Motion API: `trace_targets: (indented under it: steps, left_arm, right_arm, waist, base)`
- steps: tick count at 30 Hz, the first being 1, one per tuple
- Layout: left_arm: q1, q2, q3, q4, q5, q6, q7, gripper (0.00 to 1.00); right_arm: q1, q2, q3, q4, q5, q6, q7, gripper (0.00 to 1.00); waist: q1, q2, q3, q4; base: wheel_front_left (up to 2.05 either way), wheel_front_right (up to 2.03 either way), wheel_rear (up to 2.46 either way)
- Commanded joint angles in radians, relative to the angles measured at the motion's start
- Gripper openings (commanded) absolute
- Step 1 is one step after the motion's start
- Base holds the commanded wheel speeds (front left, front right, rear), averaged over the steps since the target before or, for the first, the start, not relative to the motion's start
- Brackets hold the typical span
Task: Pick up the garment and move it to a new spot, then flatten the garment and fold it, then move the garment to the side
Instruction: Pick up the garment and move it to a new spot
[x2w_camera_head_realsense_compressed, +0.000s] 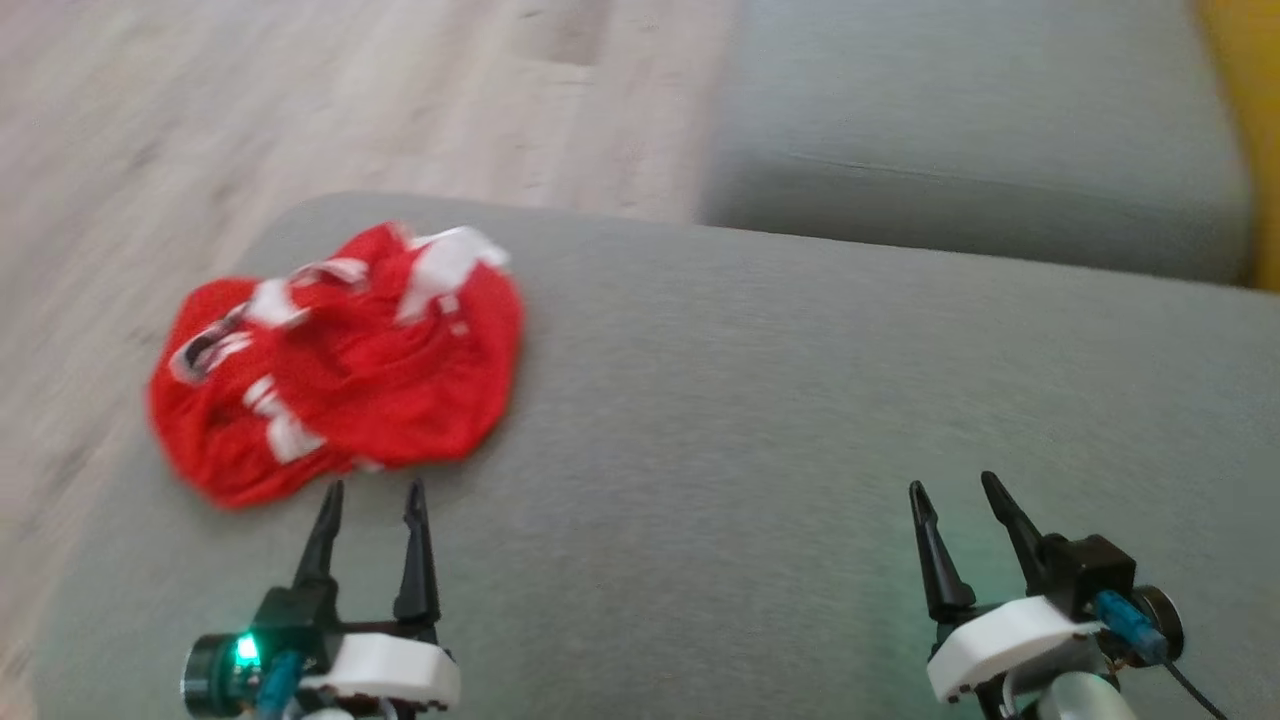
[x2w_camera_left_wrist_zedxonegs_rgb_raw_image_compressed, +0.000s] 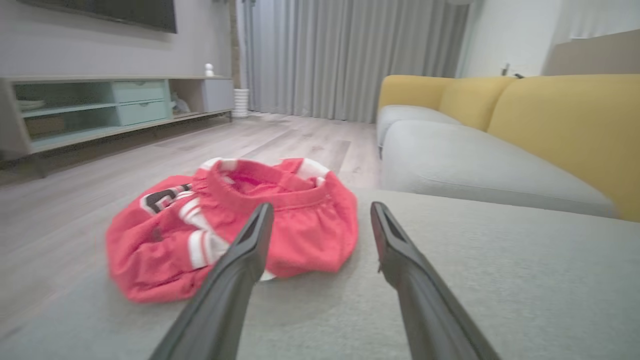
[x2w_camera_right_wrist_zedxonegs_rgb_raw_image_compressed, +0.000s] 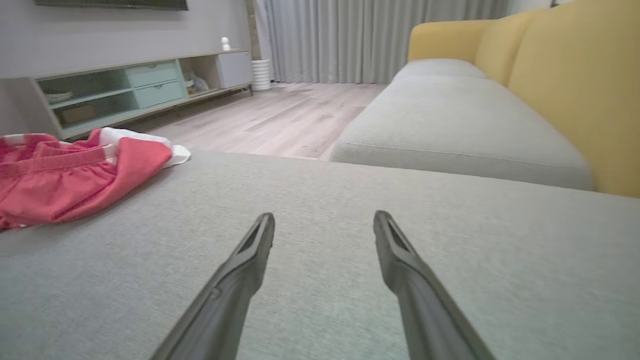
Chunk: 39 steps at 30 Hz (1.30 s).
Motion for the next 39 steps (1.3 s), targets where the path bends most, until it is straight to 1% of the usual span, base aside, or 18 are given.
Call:
trace_targets:
  steps: [1,5,8,11,16,20,22,23,26,30,31,35,37,39]
  left_arm:
    - [-0.05,0.006,0.039,-0.034,0.011,0.005,-0.012,1.0]
    - [-0.051,0.006,0.074,-0.056,0.025,0.01,-0.012,1.0]
    - [-0.048,0.006,0.115,-0.091,0.038,0.021,-0.012,1.0]
    - [-0.054,0.007,0.145,-0.127,0.06,0.024,-0.012,1.0]
    - [-0.137,0.031,0.159,-0.149,0.092,-0.008,-0.012,1.0]
    - [-0.269,0.051,0.155,-0.127,0.104,-0.042,-0.012,1.0]
    - [-0.348,0.06,0.145,-0.075,0.109,-0.062,-0.012,1.0]
    - [-0.43,0.067,0.135,-0.005,0.111,-0.077,-0.012,1.0]
    - [-0.55,0.073,0.131,0.137,0.111,-0.079,-0.002,1.0]
    - [-0.675,0.091,0.161,0.325,0.111,-0.018,0.087,1.0]
    - [-0.675,0.091,0.161,0.325,0.111,-0.018,0.087,1.0]
    - [-0.741,0.119,0.171,0.473,0.117,0.023,0.167,1.0]
    - [-0.76,0.138,0.174,0.527,0.125,0.049,0.18,1.0]
    - [-0.774,0.149,0.179,0.57,0.123,0.061,0.18,1.0]
  right_arm:
    - [-0.034,-0.008,0.02,-0.034,0.002,0.008,-0.014,1.0]
    - [-0.042,-0.008,0.014,-0.038,-0.01,0.008,-0.014,1.0]
    - [-0.059,-0.008,0.026,-0.046,-0.03,0.008,-0.014,1.0]
    - [-0.066,-0.008,0.02,-0.052,-0.053,0.008,-0.014,1.0]
    - [-0.055,-0.009,-0.039,-0.074,-0.111,0.008,-0.014,1.0]
    - [-0.082,-0.049,-0.058,-0.115,-0.148,0.008,-0.014,1.0]
    - [-0.101,-0.08,-0.061,-0.133,-0.155,0.008,-0.014,1.0]
    - [-0.118,-0.109,-0.061,-0.149,-0.159,0.008,-0.014,1.0]
    - [-0.14,-0.149,-0.058,-0.165,-0.16,0.008,-0.014,1.0]
    - [-0.163,-0.181,-0.045,-0.179,-0.154,0.008,-0.014,1.0]
    - [-0.163,-0.181,-0.045,-0.179,-0.154,0.008,-0.014,1.0]
    - [-0.18,-0.197,-0.035,-0.184,-0.145,0.008,-0.014,1.0]
    - [-0.186,-0.201,-0.031,-0.187,-0.142,0.008,-0.014,1.0]
    - [-0.189,-0.203,-0.032,-0.19,-0.141,0.008,-0.014,1.0]
  waist:
    - [0.0,0.0,0.012,0.108]
    - [0.0,0.0,0.031,0.208]
    - [0.0,0.0,0.06,0.237]
    - [0.0,0.0,0.081,0.252]
    - [0.0,0.0,0.126,0.268]
    - [0.0,0.0,0.223,0.228]
    - [0.0,0.0,0.27,0.204]
    - [0.0,0.0,0.314,0.181]
    - [0.0,0.0,0.369,0.147]
    - [0.0,0.0,0.426,0.102]
    - [0.0,0.0,0.426,0.102]
    - [0.0,0.0,0.457,0.062]
    - [0.0,0.0,0.469,0.048]
    - [0.0,0.0,0.478,0.039]
  base:
    - [0.0,0.0,0.0]
    - [0.0,0.0,0.0]
    - [0.0,0.0,0.0]
    - [0.0,0.0,0.0]
    - [0.0,0.0,0.0]
    - [0.0,0.0,0.0]
    - [0.0,0.0,0.0]
    - [0.0,0.0,0.0]
    - [0.0,0.0,0.0]
    - [0.0,0.0,0.0]
    - [0.0,0.0,0.0]
    - [0.0,0.0,0.0]
    - [0.0,0.0,0.0]
    - [0.0,0.0,0.0]
